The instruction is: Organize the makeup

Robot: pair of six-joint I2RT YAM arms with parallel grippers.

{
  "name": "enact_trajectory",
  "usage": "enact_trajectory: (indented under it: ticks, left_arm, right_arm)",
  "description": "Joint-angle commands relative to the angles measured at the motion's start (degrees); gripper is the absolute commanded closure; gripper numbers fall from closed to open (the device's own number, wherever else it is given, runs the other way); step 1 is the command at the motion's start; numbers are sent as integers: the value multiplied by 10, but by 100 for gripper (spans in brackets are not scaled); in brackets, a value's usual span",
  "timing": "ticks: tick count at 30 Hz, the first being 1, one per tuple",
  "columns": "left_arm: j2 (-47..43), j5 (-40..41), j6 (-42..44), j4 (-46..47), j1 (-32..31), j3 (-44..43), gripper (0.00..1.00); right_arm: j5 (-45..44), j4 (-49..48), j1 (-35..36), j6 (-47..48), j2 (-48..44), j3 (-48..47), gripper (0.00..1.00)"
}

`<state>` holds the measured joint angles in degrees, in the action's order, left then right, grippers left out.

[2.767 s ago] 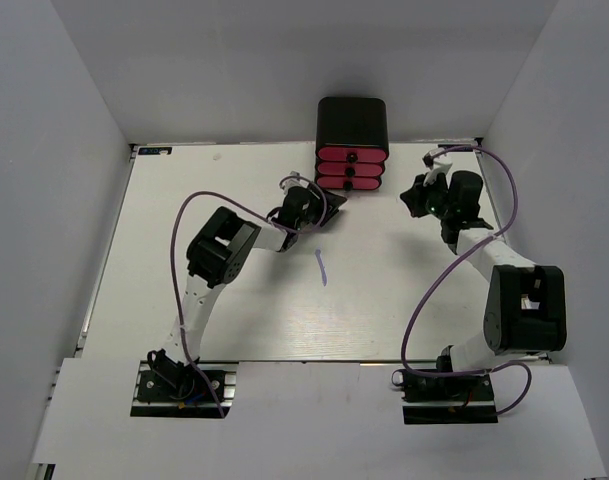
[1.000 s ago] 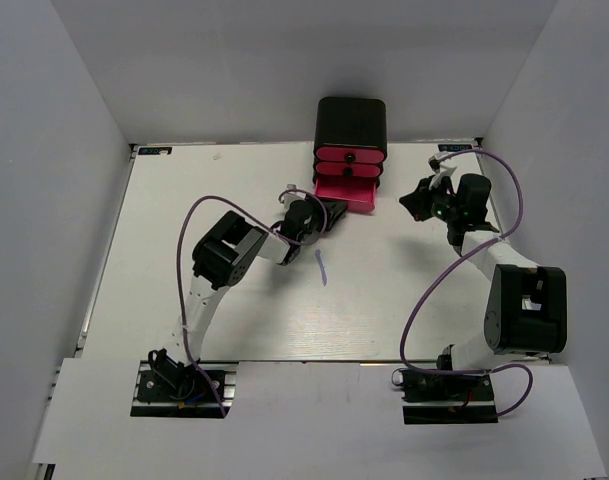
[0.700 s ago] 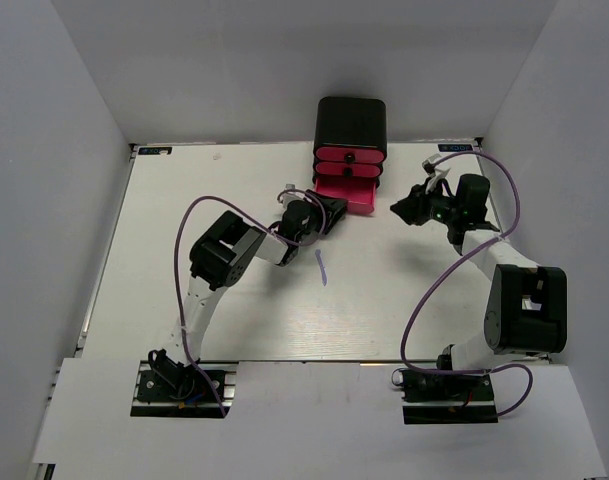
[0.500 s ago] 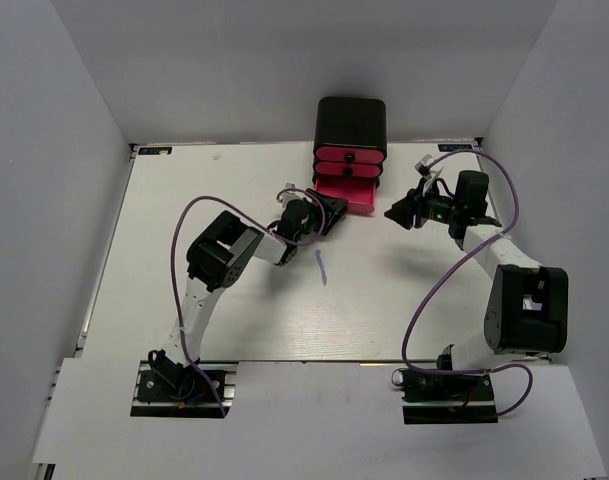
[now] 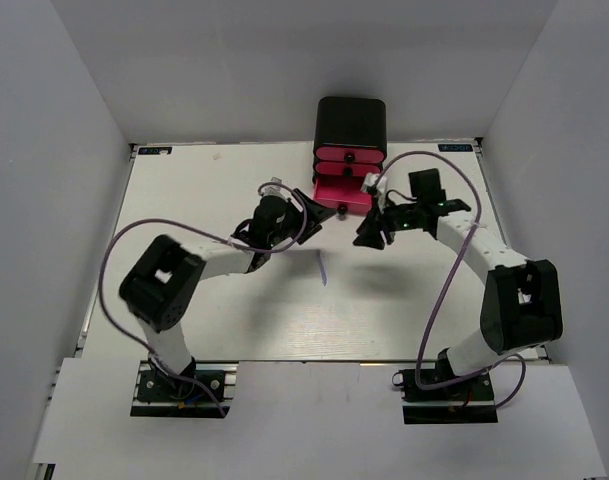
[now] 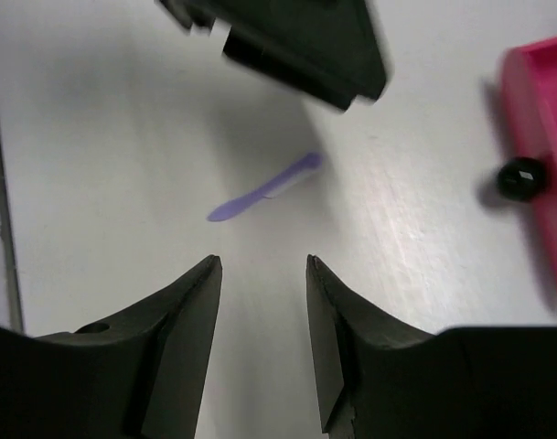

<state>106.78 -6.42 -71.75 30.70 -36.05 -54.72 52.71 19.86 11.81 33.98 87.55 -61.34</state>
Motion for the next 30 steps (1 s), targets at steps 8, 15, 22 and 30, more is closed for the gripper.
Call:
enact_trajectory:
  ticks: [8, 15, 22, 30]
  left_arm:
    - [-303, 228, 136, -409, 17, 82, 28]
    - [-558, 311, 82, -552, 17, 188, 29]
    - [-660, 323, 28, -610, 17, 237, 29]
    - [-643, 316, 27, -613, 12, 224, 29]
  right_arm:
    - [-227, -1, 172, -207, 33, -6, 59]
    - [-355, 15, 243, -355, 112, -63, 53]
    - [-485, 47, 312, -424, 137, -82, 60]
    - [-542, 57, 328, -471, 181, -86, 64]
